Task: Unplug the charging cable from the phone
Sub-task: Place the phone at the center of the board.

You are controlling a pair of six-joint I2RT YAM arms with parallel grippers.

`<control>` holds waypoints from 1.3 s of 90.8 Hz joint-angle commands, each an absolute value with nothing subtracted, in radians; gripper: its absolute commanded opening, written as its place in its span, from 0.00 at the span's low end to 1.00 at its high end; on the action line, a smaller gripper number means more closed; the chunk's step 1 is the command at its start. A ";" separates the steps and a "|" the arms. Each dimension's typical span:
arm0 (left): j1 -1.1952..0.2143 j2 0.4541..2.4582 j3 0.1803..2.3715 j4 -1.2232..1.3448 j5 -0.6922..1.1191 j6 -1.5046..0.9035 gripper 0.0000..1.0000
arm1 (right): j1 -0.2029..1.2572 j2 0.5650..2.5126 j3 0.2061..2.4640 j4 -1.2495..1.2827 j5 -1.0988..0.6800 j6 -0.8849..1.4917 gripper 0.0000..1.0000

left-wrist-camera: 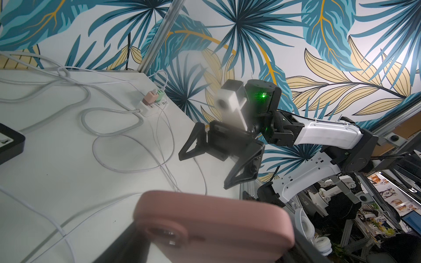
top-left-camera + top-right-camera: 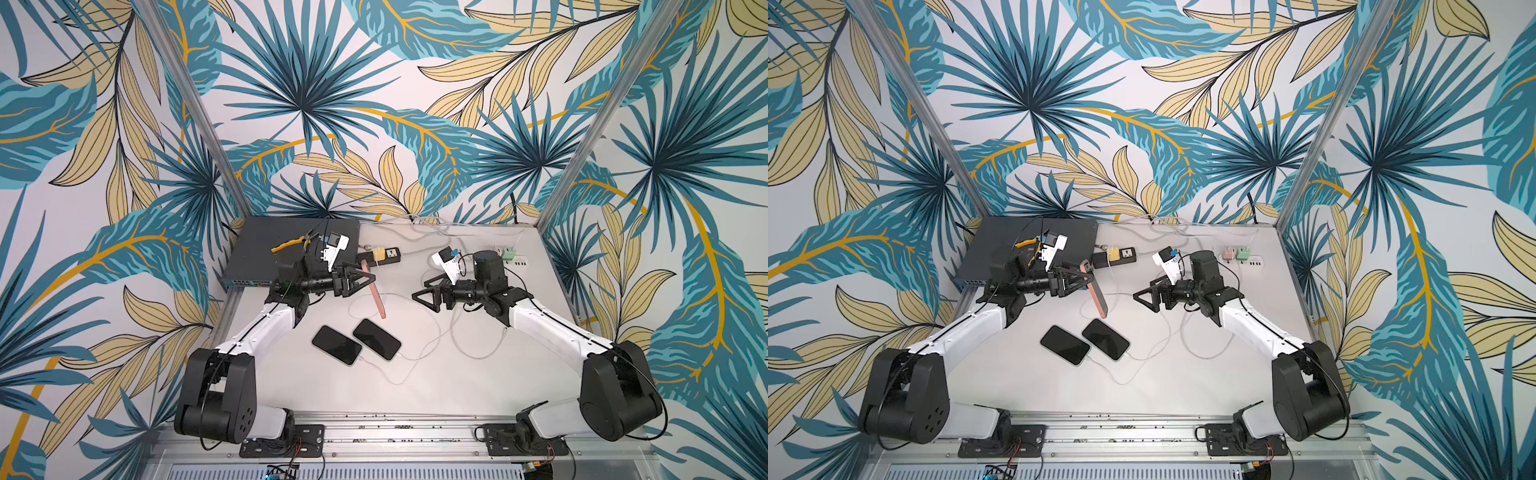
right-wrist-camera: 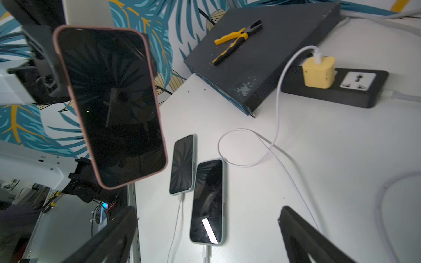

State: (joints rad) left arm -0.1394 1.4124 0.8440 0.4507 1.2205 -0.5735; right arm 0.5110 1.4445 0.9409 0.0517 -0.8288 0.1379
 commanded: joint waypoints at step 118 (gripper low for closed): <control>-0.163 1.380 0.831 0.489 1.276 -0.572 0.41 | 0.732 1.739 1.184 0.304 -1.067 0.216 0.82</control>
State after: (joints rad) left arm -0.1574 1.4124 0.8352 0.4519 1.2549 -0.5739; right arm 0.7273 1.7245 1.1709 0.2684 -1.0344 0.2066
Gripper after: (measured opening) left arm 0.795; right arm 0.850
